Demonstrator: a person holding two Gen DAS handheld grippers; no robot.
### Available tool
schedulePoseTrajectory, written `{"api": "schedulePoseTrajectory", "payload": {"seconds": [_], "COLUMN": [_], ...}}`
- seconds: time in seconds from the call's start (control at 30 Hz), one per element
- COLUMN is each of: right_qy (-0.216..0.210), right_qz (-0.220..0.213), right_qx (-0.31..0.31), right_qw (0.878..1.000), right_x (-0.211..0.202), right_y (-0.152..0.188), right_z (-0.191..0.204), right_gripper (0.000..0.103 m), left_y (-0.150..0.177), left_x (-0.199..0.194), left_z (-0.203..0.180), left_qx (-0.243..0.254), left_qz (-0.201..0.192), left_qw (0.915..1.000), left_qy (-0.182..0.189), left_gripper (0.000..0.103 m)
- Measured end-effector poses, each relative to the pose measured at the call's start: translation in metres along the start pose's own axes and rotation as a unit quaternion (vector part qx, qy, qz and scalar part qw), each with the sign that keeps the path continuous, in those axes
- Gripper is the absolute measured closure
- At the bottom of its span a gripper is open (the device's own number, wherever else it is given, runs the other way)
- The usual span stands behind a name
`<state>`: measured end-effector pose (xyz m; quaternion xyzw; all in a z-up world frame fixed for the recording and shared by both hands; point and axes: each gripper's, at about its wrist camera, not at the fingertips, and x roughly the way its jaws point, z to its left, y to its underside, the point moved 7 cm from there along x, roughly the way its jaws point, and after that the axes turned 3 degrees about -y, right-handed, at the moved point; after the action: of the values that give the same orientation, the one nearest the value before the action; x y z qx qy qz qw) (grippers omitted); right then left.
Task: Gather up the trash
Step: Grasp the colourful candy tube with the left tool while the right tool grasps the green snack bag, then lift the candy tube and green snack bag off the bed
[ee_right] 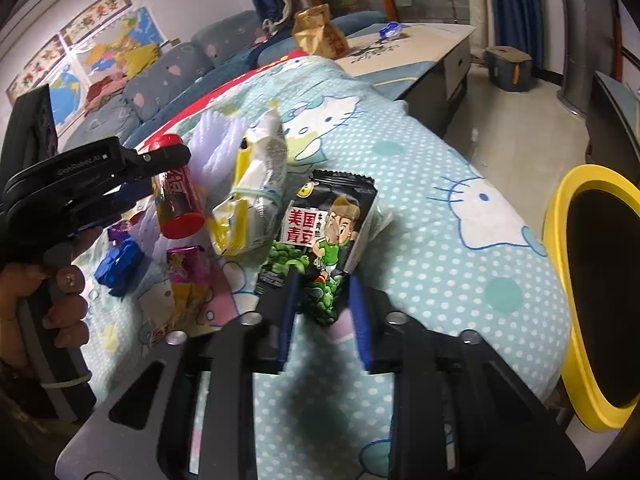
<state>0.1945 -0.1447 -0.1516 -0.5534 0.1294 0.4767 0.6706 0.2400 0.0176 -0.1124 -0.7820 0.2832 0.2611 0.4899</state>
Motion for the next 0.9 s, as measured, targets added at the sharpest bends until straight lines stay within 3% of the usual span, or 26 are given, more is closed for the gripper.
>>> {"api": "schedulePoseTrajectory", "payload": {"seconds": [0.23, 0.9], "right_qy": [-0.002, -0.001], "right_qz": [-0.01, -0.057], "right_qx": [-0.012, -0.031], "right_qw": [1.0, 0.998], "right_x": [-0.011, -0.057], "right_y": [-0.003, -0.027], "right_z": [0.004, 0.003], "right_gripper": [0.096, 0.098], "left_y": [-0.003, -0.012], "left_x": [-0.023, -0.071], "left_z": [-0.003, -0.041], "left_qx": [0.004, 0.043], "left_qz": [-0.025, -0.064], "left_qw": [0.9996, 0.995], "left_qy": [0.012, 0.063], "left_gripper": [0.072, 0.073]}}
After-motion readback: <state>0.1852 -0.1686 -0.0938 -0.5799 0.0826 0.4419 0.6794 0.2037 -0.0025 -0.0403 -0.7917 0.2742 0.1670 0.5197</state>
